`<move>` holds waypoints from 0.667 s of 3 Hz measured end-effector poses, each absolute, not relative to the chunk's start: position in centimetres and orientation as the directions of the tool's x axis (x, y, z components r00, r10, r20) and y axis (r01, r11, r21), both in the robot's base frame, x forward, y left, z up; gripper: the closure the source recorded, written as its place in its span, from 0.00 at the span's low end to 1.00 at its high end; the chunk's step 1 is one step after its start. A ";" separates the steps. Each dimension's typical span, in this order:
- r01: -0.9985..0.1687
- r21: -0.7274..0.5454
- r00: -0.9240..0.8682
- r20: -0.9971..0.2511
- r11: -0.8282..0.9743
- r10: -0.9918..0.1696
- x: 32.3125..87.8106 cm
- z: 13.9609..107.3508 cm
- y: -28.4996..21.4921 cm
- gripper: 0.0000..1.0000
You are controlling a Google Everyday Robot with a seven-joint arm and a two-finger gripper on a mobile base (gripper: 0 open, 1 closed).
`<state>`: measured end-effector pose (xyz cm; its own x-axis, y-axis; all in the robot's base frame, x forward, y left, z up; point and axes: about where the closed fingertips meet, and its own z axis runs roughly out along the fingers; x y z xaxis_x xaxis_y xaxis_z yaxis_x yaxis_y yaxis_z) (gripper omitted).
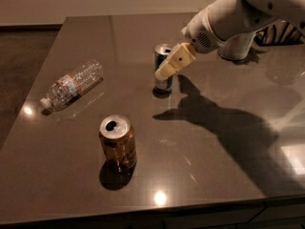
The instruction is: Knock redbull can over
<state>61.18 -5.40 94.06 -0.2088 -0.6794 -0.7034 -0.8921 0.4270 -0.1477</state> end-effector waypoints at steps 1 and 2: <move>-0.897 -0.136 -0.209 -0.707 0.420 -0.676 61.6 93.3 -4.9 0.00; -0.908 -0.134 -0.191 -0.712 0.397 -0.675 61.6 93.1 -3.8 0.00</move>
Offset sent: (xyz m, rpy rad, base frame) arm 0.0042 0.0248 -0.0110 0.0262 0.0044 0.0615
